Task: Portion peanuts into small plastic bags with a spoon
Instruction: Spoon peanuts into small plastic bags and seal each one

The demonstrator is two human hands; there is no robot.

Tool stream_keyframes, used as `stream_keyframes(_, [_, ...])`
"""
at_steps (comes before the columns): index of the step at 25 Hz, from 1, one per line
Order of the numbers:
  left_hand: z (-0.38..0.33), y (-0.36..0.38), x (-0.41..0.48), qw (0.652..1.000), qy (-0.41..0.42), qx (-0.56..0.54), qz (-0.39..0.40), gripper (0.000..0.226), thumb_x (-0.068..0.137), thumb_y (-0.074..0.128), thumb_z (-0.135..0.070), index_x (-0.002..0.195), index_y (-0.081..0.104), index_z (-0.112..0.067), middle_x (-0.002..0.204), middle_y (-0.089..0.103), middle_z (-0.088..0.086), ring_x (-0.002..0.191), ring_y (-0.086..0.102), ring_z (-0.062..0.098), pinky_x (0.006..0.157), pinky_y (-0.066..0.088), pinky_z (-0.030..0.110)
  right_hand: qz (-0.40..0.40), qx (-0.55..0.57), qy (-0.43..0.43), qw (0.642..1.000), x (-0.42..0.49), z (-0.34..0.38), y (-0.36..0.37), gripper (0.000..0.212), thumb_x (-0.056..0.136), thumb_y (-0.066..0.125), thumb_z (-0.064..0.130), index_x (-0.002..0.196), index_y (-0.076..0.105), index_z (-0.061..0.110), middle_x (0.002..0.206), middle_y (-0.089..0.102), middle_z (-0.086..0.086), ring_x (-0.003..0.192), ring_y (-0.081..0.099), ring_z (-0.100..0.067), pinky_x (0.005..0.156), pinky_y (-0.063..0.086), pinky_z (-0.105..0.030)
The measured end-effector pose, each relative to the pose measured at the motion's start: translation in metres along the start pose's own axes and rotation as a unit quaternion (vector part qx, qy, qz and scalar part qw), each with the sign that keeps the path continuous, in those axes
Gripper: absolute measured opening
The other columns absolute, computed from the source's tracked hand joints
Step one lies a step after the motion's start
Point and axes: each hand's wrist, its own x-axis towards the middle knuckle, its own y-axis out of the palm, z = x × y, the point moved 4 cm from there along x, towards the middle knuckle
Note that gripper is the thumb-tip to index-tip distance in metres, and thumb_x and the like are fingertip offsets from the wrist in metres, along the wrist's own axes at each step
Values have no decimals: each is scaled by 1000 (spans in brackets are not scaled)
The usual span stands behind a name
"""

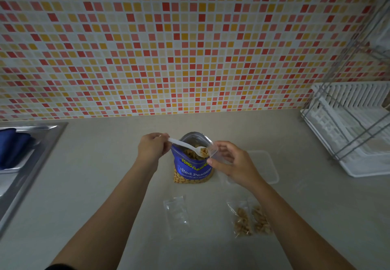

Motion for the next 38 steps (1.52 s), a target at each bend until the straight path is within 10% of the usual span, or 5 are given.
stream_keyframes(16, [-72,-18,-11,986,165,28,-5,21,92,52,-19,98,65,-3,71,59,3,66,56,12,69,51,26,-96,-133,-82,983,23,34,16,53,61,81,35,108,62,21,96,64,8,86,59,-8,76,50,-23])
stream_keyframes(22, [-107,-9,-94,739,634,225,36,17,89,54,-15,84,66,-4,77,60,-8,68,55,7,64,43,10,-166,1,-64,984,22,38,24,44,63,79,33,102,63,24,89,65,10,75,58,-2,68,49,-15])
stream_keyframes(27, [-97,-26,-50,911,404,69,-41,12,91,54,-19,87,64,-15,66,63,-6,59,60,4,64,52,25,-172,59,-41,982,14,27,11,48,66,80,31,110,62,25,96,63,14,81,58,4,69,49,-12])
stream_keyframes(33, [-47,20,-35,819,448,347,87,17,91,54,-17,92,69,-9,79,71,5,64,56,14,61,42,18,-129,45,9,991,5,-3,1,44,65,72,47,104,60,32,94,66,7,88,64,-13,70,51,-16])
stream_keyframes(38, [-26,23,-18,904,282,320,-17,25,87,49,-11,79,70,1,75,72,16,65,62,28,62,49,30,-97,48,18,994,6,-12,2,40,70,77,37,105,58,33,95,68,5,94,65,-13,79,51,-23])
